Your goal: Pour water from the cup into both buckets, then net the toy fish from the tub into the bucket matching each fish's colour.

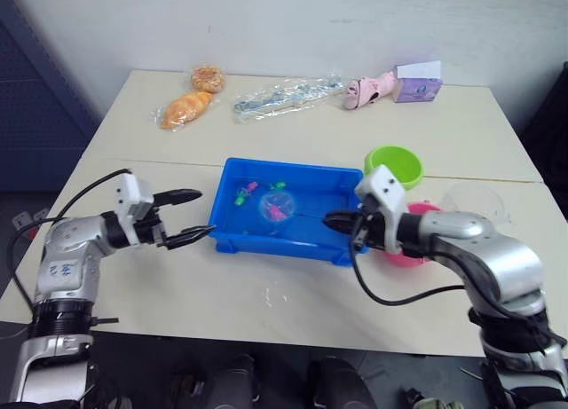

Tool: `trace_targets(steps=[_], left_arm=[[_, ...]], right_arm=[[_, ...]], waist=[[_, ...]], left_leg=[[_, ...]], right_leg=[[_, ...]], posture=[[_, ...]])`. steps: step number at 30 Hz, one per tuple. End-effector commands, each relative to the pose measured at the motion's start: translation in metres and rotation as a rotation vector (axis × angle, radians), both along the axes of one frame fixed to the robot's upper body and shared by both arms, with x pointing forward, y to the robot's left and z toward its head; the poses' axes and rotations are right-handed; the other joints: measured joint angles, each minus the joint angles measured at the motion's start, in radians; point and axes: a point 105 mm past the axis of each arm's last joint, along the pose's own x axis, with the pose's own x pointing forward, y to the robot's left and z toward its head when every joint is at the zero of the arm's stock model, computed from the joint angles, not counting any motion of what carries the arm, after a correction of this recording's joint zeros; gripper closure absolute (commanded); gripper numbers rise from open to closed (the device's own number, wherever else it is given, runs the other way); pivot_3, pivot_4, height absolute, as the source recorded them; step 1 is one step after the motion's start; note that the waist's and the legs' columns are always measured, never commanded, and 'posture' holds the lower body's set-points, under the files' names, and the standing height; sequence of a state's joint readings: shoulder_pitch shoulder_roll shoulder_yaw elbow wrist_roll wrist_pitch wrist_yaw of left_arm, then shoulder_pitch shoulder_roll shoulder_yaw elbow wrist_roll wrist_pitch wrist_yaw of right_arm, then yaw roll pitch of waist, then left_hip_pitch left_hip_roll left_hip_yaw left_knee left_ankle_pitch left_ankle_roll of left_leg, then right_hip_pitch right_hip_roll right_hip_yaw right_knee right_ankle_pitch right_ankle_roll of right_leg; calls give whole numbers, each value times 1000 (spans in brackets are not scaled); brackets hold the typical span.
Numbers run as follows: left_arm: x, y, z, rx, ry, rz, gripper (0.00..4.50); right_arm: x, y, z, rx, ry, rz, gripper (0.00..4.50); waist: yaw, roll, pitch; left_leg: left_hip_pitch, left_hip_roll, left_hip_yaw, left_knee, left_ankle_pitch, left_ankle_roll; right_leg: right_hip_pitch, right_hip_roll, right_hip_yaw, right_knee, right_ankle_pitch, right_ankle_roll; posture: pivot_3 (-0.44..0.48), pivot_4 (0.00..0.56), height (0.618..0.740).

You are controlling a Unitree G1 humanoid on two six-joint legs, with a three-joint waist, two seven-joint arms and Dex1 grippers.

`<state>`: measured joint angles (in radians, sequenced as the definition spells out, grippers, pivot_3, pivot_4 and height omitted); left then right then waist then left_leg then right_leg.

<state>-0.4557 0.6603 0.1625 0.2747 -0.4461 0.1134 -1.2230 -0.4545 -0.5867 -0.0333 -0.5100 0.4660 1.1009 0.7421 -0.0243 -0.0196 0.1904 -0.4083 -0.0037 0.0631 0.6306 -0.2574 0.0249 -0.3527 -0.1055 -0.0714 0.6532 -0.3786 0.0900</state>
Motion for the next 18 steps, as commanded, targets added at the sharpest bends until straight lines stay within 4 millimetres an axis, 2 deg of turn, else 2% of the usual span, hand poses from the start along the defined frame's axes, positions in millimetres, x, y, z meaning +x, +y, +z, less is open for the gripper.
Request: trace_targets(steps=[1,7,12,18], left_arm=[[-1,-27,20,-27,-49,-108,56],[0,-62,32,-68,-46,-242,56],[-1,-83,42,-94,-52,-337,56],[-3,-110,51,-131,-50,-444,56]], right_arm=[[-14,-15,21,55,-33,-34,4500],[-33,-39,37,144,-43,-144,4500],[-60,-55,49,178,-84,-188,4500],[-91,-86,59,194,-172,-341,4500]], waist=[[0,0,0],[-4,0,0],[3,0,0],[22,0,0]], left_leg=[[0,0,0,0,0,0],[0,0,0,0,1,0],[0,0,-1,0,1,-1],[3,0,-2,0,1,0]], right_leg=[[0,0,0,0,0,0],[1,1,0,0,0,0],[1,2,0,0,0,0],[8,2,-2,-9,0,0]], posture=[[0,150,740],[0,150,740],[0,150,740],[0,150,740]])
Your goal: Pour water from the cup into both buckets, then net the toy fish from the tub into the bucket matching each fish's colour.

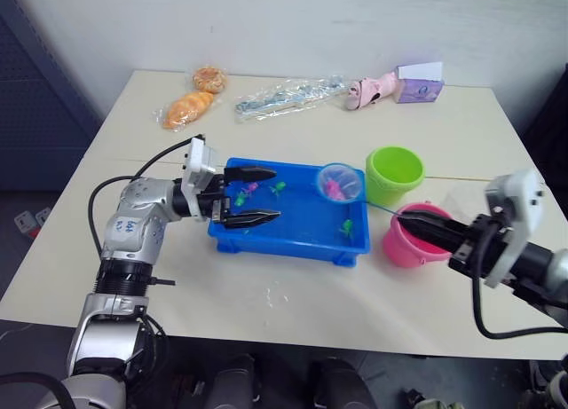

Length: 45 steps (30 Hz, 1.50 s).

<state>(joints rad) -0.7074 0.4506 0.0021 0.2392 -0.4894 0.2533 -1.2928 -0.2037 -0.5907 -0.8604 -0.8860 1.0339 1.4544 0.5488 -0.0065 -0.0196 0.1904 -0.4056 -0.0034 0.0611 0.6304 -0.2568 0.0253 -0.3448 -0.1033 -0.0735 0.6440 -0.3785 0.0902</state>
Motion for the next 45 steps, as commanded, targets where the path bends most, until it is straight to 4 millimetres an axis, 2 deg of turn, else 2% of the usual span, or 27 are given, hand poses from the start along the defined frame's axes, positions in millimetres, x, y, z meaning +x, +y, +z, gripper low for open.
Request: trace_targets(steps=[1,8,11,20,26,35,45], left_arm=[[-5,-11,10,-23,-28,-68,56],[-10,-35,8,-46,-11,-162,56],[-13,-40,6,-43,-5,-183,56],[-16,-50,-1,-43,-1,-208,56],[-15,-49,-3,-41,-3,-195,56],[-11,-40,-7,-37,-13,-137,56],[-8,-39,-10,-38,-30,-98,56]], right_arm=[[-20,-12,10,-42,-66,-80,4500],[-52,-56,11,-63,-87,-370,4500],[-62,-62,7,-81,-57,-419,4500],[-69,-94,-19,-316,-36,-618,4500],[-62,-95,-39,-518,-74,-572,4500],[-52,-97,-61,-828,-232,-493,4500],[-42,-101,-65,-1150,-465,-489,4500]], waist=[[6,0,0],[20,1,0],[24,1,0],[27,1,0],[27,1,0],[30,1,0],[29,1,0]], left_leg=[[0,0,0,0,0,0],[1,0,-1,1,0,1],[1,0,-1,0,0,1],[1,1,-1,0,0,1],[1,1,0,0,1,-1],[1,1,0,0,1,-2],[2,1,0,1,2,-4]], right_leg=[[0,0,0,0,0,0],[4,1,-2,-3,0,1],[4,2,-1,-6,1,1],[4,3,0,-7,1,2],[3,4,1,-7,0,2],[3,4,1,-6,0,2],[3,5,1,-5,0,2]], posture=[[0,150,740],[0,150,740],[0,150,740],[0,150,740],[0,150,740],[0,150,740],[0,150,740]])
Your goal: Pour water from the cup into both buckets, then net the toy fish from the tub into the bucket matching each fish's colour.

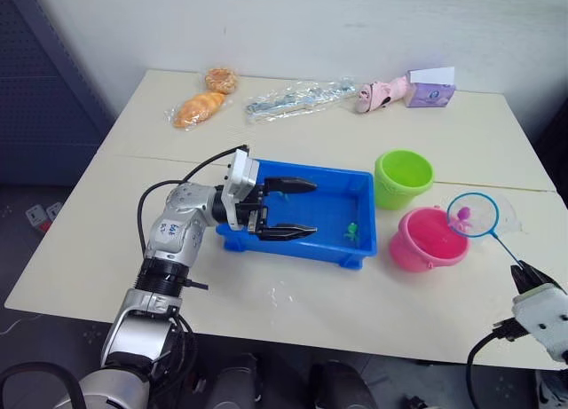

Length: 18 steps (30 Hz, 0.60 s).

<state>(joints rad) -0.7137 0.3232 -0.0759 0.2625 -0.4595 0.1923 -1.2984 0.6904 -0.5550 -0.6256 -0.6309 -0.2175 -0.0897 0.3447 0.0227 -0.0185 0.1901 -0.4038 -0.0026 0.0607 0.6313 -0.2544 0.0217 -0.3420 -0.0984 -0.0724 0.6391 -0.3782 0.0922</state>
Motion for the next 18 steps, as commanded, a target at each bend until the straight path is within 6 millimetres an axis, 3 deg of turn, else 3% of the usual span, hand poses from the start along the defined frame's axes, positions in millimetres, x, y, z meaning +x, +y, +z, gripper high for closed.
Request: trace_targets(steps=[1,12,18], left_arm=[[1,2,2,-11,-29,23,56],[2,5,-1,-9,-46,48,56],[3,8,-2,2,-54,60,56]], right_arm=[[0,3,3,-122,-55,18,4500],[-4,1,-6,-485,-77,61,4500],[-3,6,1,-535,-122,92,4500]], waist=[[0,0,0],[0,0,0],[-2,0,0]], left_leg=[[0,0,0,0,0,0],[1,0,0,0,0,-1],[2,0,1,0,1,-2]], right_leg=[[0,0,0,0,0,0],[0,0,1,1,0,0],[0,1,2,3,0,0]], posture=[[0,150,740],[0,150,740],[0,150,740]])
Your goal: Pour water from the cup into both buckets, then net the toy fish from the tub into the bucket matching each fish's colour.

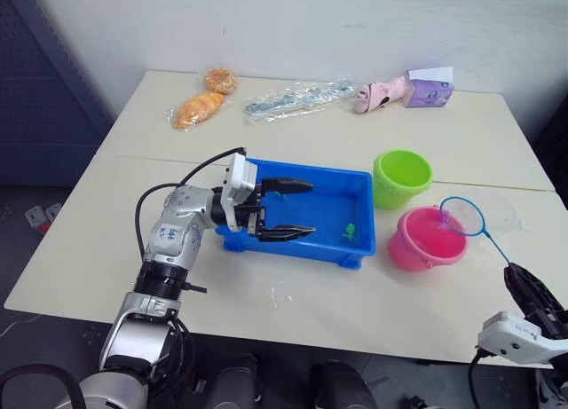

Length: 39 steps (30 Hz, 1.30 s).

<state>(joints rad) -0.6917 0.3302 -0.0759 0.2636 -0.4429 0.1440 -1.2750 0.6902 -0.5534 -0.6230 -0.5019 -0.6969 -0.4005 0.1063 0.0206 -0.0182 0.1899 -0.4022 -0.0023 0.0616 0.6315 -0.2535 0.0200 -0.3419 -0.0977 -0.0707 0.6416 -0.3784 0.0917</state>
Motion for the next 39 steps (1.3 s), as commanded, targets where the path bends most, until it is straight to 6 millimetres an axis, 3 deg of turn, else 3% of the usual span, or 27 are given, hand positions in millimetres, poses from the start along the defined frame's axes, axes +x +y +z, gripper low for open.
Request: trace_targets(steps=[1,4,9,12,14,18,21,25,29,34,39], left_arm=[[1,6,2,-1,-29,24,56],[2,8,2,3,-32,34,56],[10,35,-1,5,-22,123,56],[17,65,-8,12,-40,232,56],[18,72,-9,16,-44,257,56],[30,115,-7,-5,-28,462,56],[34,138,-10,11,-25,569,56],[30,154,-13,16,-7,629,56],[24,164,-18,23,22,661,56],[21,170,-21,34,35,690,56],[19,168,-21,36,43,695,56]], right_arm=[[-1,1,11,-61,-33,20,4500],[-3,-2,11,-26,-28,12,4500],[-1,25,22,461,-1,143,4500],[11,58,36,844,93,296,4500],[14,67,38,930,150,337,4500],[45,117,32,1090,437,483,4500],[68,138,28,1206,577,470,4500],[93,164,25,1244,679,468,4500],[116,192,10,1236,801,403,4500],[146,212,14,1268,793,363,4500],[160,229,4,1217,847,303,4500]], waist=[[0,0,0],[0,0,0],[-10,0,0],[-26,0,0],[-27,0,0],[-31,-2,0],[-36,-2,0],[-30,-2,0],[-26,-3,0],[-26,-3,0],[-29,-3,0]], left_leg=[[0,0,0,0,0,0],[0,0,0,0,0,0],[2,1,0,0,0,0],[3,2,0,0,0,0],[5,3,0,0,0,0],[5,3,0,1,-1,1],[5,3,0,1,-1,2],[3,4,-2,1,-1,2],[-2,2,-4,4,-2,3],[-3,0,-4,6,-3,5],[-3,-1,-4,5,-3,5]], right_leg=[[0,0,0,0,0,0],[0,0,0,1,0,0],[1,0,0,2,0,0],[2,0,0,3,0,0],[3,0,1,3,0,-1],[3,0,1,4,0,-1],[2,-1,1,5,0,-2],[0,-1,-1,5,0,-2],[-2,-4,-4,5,0,-2],[-2,-6,-4,6,0,-2],[-3,-6,-5,11,0,-2]], posture=[[0,150,740],[0,150,740],[0,150,740],[0,150,740],[0,150,740],[0,150,740],[0,150,740],[0,150,740],[0,150,740],[0,150,740],[0,150,740]])
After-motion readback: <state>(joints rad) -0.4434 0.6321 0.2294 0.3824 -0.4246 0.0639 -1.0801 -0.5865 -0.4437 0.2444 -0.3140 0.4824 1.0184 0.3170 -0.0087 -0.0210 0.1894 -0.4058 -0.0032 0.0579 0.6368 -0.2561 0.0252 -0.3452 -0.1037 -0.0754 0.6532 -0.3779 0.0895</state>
